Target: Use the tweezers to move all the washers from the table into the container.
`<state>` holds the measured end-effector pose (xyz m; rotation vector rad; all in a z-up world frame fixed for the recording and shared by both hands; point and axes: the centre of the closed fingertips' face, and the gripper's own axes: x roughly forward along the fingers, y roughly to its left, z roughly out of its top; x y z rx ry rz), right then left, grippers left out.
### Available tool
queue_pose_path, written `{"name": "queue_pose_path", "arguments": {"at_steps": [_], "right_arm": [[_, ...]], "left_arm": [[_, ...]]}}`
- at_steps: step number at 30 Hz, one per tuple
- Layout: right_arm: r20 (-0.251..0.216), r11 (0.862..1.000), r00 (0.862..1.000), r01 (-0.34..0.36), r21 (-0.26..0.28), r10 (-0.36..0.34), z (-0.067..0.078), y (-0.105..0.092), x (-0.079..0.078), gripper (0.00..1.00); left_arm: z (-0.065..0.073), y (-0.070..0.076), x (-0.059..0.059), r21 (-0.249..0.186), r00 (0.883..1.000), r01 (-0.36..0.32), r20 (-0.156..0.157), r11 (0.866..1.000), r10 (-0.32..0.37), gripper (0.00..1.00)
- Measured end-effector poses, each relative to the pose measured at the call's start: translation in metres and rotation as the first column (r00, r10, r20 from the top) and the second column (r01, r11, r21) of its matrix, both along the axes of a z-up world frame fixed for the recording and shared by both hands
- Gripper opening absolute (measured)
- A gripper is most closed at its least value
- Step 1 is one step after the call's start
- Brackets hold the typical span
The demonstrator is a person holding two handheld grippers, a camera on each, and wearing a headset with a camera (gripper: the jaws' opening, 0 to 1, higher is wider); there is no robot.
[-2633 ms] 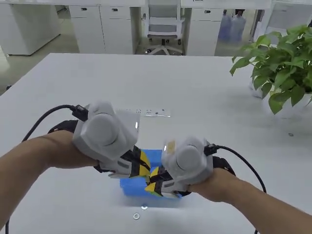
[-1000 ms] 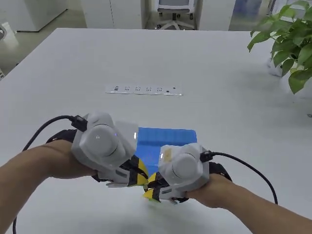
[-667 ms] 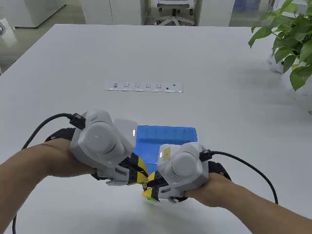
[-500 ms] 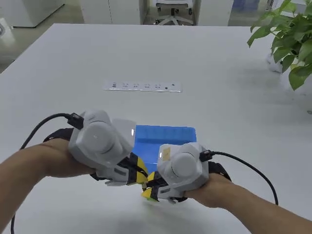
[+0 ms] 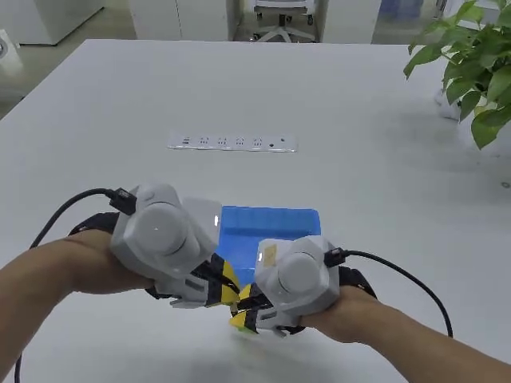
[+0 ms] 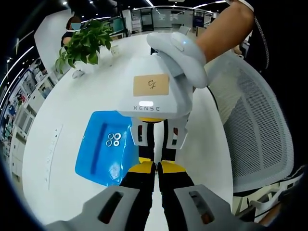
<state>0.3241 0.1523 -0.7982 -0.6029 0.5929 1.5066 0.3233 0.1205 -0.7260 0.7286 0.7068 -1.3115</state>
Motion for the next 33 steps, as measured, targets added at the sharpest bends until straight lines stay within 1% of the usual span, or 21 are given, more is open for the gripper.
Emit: {"name": "queue_pose_path", "arguments": {"at_steps": [1, 6, 15, 21, 26, 33], "right_arm": [[-0.003, 1.0, 1.0, 0.004, 0.002, -0.004, -0.0001, 0.0002, 0.0002, 0.12], [-0.006, 1.0, 1.0, 0.004, 0.002, -0.004, -0.0001, 0.001, 0.0001, 0.12], [-0.021, 1.0, 1.0, 0.019, 0.001, -0.019, -0.0013, 0.0009, 0.0017, 0.1], [-0.026, 1.0, 0.999, 0.024, 0.004, -0.024, -0.0012, 0.0004, 0.0015, 0.1], [-0.027, 1.0, 0.999, 0.021, 0.002, -0.02, -0.0005, 0.0003, 0.0002, 0.1], [-0.02, 1.0, 1.0, 0.02, 0.004, -0.02, 0.0047, 0.0005, 0.0008, 0.1]], "left_arm": [[0.0005, -0.0008, 0.0, -0.01, 1.0, -0.007, -0.006, 1.0, 0.007, 0.07], [0.0006, 0.0012, 0.0012, -0.02, 1.0, -0.019, -0.007, 1.0, 0.018, 0.07], [0.0009, 0.0024, 0.0058, -0.029, 0.999, -0.034, -0.011, 0.999, 0.033, 0.07], [0.0013, 0.0007, 0.0053, -0.03, 1.0, -0.028, -0.01, 0.999, 0.027, 0.07], [0.0016, 0.0014, 0.0046, -0.022, 1.0, -0.023, -0.005, 0.999, 0.023, 0.07], [0.0067, 0.0018, 0.0047, -0.026, 1.0, -0.025, 0.002, 0.999, 0.025, 0.07]]}}
